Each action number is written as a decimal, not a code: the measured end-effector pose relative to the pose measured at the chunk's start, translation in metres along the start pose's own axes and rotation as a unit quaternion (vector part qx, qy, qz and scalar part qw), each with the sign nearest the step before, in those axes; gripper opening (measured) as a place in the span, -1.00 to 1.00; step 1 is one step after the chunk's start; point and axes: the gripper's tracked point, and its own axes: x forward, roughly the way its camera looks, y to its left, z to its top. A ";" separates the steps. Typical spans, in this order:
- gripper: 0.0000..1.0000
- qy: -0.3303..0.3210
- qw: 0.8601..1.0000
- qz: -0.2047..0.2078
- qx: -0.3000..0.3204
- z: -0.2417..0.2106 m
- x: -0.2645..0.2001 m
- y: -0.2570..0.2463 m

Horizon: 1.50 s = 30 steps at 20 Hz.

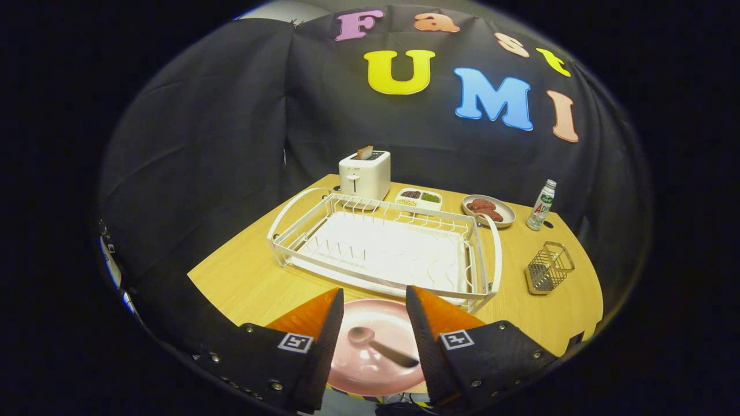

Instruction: Take the plate from the dish rack, then take the spoon from the basket and place it into the plate.

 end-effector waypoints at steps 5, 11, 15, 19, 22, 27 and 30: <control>0.30 -0.005 1.000 -0.004 0.002 0.007 -0.003 -0.007; 0.31 -0.038 0.999 -0.008 0.003 0.035 -0.013 -0.016; 0.30 -0.108 0.993 -0.045 0.004 0.101 -0.037 -0.049; 0.30 -0.173 0.981 -0.089 0.021 0.170 -0.063 -0.088; 0.30 -0.203 0.971 -0.118 0.038 0.208 -0.077 -0.118; 0.29 -0.241 0.955 -0.157 0.070 0.247 -0.097 -0.172; 0.29 -0.247 0.950 -0.177 0.075 0.251 -0.098 -0.198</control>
